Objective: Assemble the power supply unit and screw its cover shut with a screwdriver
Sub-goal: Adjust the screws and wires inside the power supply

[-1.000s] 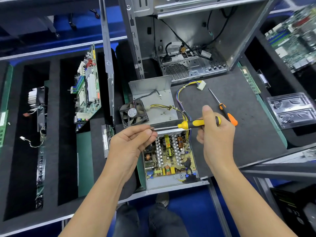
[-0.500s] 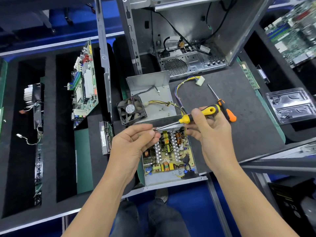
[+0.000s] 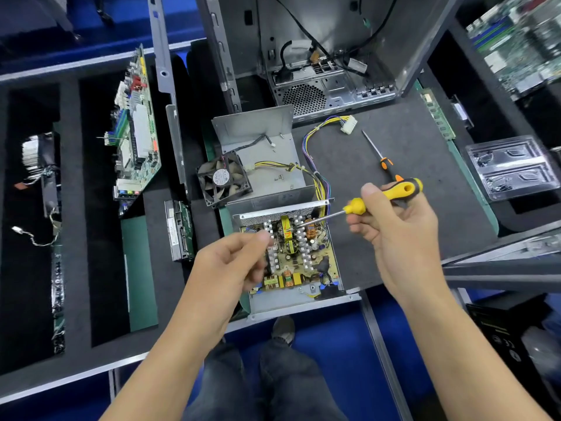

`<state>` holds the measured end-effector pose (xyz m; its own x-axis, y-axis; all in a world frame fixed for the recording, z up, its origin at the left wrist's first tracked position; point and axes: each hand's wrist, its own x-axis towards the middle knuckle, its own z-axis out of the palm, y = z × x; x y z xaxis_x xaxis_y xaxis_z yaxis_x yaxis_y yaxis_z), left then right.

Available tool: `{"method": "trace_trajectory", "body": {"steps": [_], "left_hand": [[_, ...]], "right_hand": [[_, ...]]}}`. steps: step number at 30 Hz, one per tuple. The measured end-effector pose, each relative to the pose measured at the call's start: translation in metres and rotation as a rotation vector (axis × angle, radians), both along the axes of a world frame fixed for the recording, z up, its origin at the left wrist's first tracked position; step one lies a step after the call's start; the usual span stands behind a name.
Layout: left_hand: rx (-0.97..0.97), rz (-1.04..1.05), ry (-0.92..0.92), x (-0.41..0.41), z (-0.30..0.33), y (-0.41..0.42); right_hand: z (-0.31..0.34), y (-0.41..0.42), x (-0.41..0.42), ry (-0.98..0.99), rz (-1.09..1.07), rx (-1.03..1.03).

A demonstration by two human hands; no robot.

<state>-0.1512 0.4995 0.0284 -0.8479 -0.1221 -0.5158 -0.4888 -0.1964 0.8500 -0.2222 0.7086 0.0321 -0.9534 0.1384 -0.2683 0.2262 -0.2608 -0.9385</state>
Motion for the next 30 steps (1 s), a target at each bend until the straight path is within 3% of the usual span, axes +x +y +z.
{"method": "trace_trajectory", "body": {"steps": [2, 5, 10, 14, 18, 22, 30], "left_hand": [[-0.258, -0.172, 0.023, 0.015, 0.002, -0.006], [-0.602, -0.610, 0.025, 0.028, 0.001, -0.006], [-0.921, -1.048, -0.055, 0.022, -0.008, 0.000], [-0.777, -1.094, -0.134, 0.013, -0.014, 0.005], [-0.766, -1.188, -0.149, 0.012, -0.024, 0.012], [-0.743, -1.105, -0.157, 0.011, -0.031, 0.012], [-0.916, -1.214, -0.111, 0.005, -0.030, 0.021]], "right_hand": [[0.000, 0.011, 0.000, 0.020, -0.013, 0.038], [-0.001, 0.027, 0.004, 0.052, 0.030, 0.155], [-0.001, 0.037, 0.012, 0.127, 0.159, 0.307], [0.003, 0.032, 0.020, 0.176, 0.261, 0.360], [0.003, 0.029, 0.026, 0.203, 0.348, 0.494], [0.002, 0.028, 0.029, 0.227, 0.348, 0.533], [-0.002, 0.032, 0.029, 0.233, 0.351, 0.561]]}}
